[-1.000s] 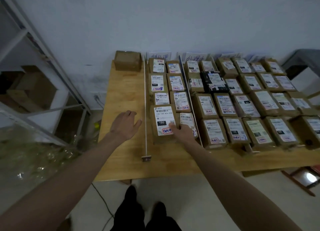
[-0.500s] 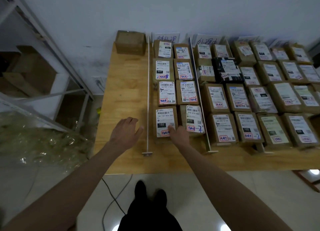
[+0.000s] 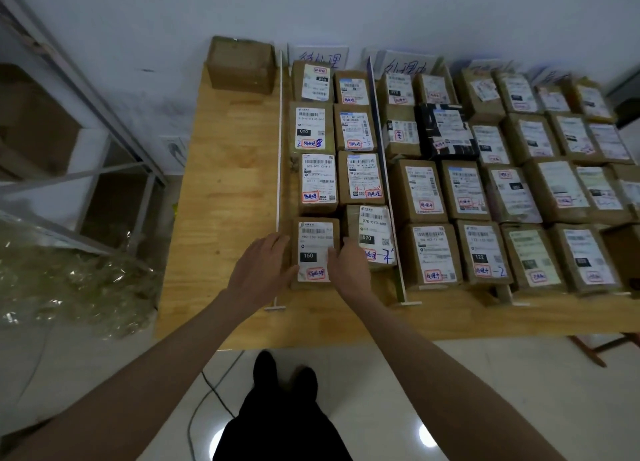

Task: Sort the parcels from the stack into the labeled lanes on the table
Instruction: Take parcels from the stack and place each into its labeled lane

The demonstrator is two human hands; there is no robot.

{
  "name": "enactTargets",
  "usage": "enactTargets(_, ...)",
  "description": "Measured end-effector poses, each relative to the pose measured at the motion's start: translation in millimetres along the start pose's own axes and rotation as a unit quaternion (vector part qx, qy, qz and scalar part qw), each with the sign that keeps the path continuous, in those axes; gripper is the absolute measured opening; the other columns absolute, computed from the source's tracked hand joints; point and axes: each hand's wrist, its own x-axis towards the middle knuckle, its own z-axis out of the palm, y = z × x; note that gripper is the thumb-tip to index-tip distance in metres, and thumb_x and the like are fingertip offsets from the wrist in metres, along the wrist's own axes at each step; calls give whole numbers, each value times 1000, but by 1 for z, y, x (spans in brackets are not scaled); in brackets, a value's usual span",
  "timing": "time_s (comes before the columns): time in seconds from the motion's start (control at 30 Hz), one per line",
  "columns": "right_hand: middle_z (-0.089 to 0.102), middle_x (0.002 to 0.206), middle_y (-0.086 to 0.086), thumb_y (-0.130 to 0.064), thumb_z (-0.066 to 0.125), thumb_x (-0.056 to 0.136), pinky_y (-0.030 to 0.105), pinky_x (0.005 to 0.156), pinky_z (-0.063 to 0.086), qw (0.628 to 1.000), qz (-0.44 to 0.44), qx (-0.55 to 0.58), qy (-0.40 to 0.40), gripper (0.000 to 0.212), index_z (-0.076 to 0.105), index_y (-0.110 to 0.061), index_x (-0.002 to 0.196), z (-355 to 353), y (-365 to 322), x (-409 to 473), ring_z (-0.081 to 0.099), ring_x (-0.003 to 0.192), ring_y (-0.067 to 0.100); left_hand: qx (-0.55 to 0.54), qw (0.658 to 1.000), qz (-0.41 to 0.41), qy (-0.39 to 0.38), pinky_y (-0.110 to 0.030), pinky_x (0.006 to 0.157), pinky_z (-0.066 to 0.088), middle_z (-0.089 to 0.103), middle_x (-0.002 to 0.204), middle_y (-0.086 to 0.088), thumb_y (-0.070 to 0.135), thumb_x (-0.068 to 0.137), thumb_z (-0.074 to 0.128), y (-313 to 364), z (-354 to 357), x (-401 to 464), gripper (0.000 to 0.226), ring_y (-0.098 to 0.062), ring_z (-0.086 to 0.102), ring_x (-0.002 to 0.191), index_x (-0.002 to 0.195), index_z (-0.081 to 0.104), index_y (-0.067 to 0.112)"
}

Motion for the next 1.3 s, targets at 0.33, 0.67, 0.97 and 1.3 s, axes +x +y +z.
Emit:
enactTargets(0.33, 16, 161, 13, -41, 51, 100, 47, 119, 29, 982, -56, -178, -19, 68, 22, -10, 153, -50, 56, 26, 17, 148, 30, 65, 997, 17, -40, -39, 123, 9, 8, 163, -7, 53, 90, 56, 32, 40, 6, 92, -21, 9, 150, 155, 9, 8)
enactTargets(0.67, 19, 158, 7, -44, 56, 96, 39, 115, 34, 979, -69, -194, -9, 70, 26, -13, 151, -40, 64, 13, 23, 143, 25, 87, 996, 8, -5, -34, 122, 8, 19, 157, -8, 50, 92, 56, 30, 36, 29, 85, -20, 20, 145, 152, 19, 3)
enactTargets(0.97, 21, 158, 5, -48, 58, 94, 35, 113, 31, 977, -93, -194, 10, 74, 26, -12, 151, -38, 56, 20, 24, 142, 23, 46, 999, 9, 6, -33, 122, 12, 21, 157, -8, 42, 91, 62, 32, 36, 33, 81, -23, 22, 144, 150, 23, 3)
enactTargets(1.3, 23, 155, 1, -46, 59, 94, 40, 102, 49, 975, -97, -199, -9, 69, 29, -16, 148, -43, 60, 16, 28, 139, 21, 73, 997, 14, -25, -36, 122, 14, 17, 157, -6, 44, 94, 56, 27, 38, 35, 82, -23, 20, 146, 152, 17, 3)
